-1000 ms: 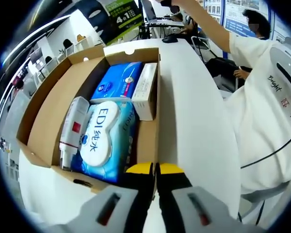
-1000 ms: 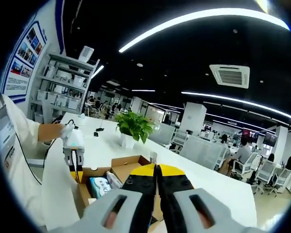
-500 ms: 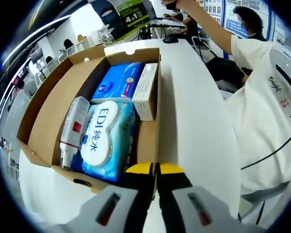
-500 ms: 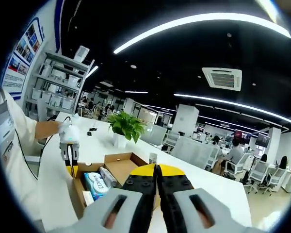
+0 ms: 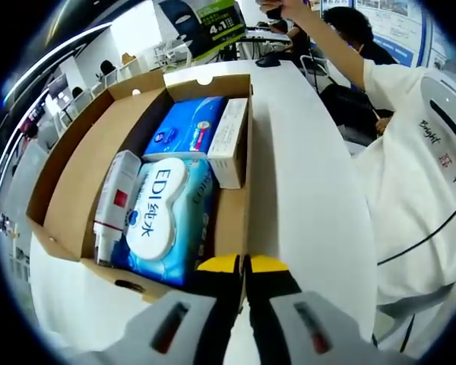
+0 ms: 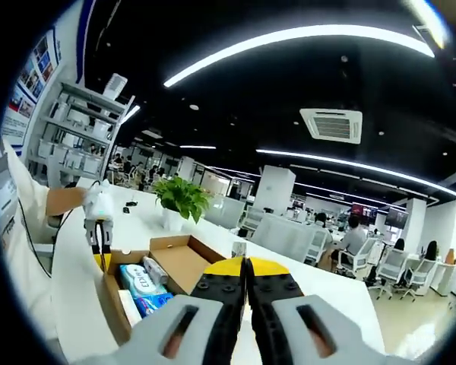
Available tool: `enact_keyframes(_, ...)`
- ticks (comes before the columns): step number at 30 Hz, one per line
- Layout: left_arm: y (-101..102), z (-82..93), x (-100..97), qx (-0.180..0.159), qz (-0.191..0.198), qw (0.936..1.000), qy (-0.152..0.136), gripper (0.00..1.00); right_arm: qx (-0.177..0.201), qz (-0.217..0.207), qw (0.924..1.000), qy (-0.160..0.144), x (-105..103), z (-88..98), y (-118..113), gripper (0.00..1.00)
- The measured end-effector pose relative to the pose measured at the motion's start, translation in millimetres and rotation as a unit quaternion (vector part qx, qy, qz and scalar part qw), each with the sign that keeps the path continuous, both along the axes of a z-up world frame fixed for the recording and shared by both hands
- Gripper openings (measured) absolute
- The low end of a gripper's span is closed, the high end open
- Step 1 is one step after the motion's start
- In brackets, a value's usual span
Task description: Operate the shoe box by opening the lid, removing the specified soft item, and placing it in the target area until the item is outside and the box remains undamaged.
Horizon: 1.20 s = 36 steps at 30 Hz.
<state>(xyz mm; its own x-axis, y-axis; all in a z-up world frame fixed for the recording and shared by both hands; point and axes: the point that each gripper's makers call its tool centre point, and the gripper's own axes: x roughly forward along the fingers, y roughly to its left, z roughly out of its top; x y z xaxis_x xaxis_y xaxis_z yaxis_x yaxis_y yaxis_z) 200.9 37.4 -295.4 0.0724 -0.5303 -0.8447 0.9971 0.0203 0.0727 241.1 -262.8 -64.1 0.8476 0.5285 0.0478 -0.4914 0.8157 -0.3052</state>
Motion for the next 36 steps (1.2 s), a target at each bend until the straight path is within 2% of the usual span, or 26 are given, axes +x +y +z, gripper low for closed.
enact_keyframes(11,0.2,0.3,0.4,-0.003,0.0,1.0,-0.001,0.03,0.009,-0.026,0.9996,-0.001,2.9,-14.4,-21.7,0.0)
enact_keyframes(20,0.1,0.9,-0.2,-0.009,0.001,1.0,0.001,0.03,-0.008,-0.05,0.9987,0.002,9.0,-34.5,-40.1,0.0)
enact_keyframes(22,0.1,0.8,-0.4,-0.008,0.001,1.0,0.001,0.03,-0.029,-0.055,0.998,-0.013,9.3,-36.0,-44.9,0.0)
enact_keyframes(26,0.2,0.8,-0.3,-0.008,0.002,1.0,0.002,0.03,-0.02,-0.069,0.9974,-0.009,11.6,-41.5,-56.3,0.0)
enact_keyframes(30,-0.1,1.3,-0.3,-0.012,0.003,0.9999,0.0,0.03,0.015,-0.06,0.9981,0.002,12.6,-50.7,-58.6,0.0)
enact_keyframes(36,-0.5,1.3,-0.3,-0.01,0.003,0.9999,0.003,0.03,0.013,-0.065,0.9977,0.013,16.4,-63.0,-61.4,0.0)
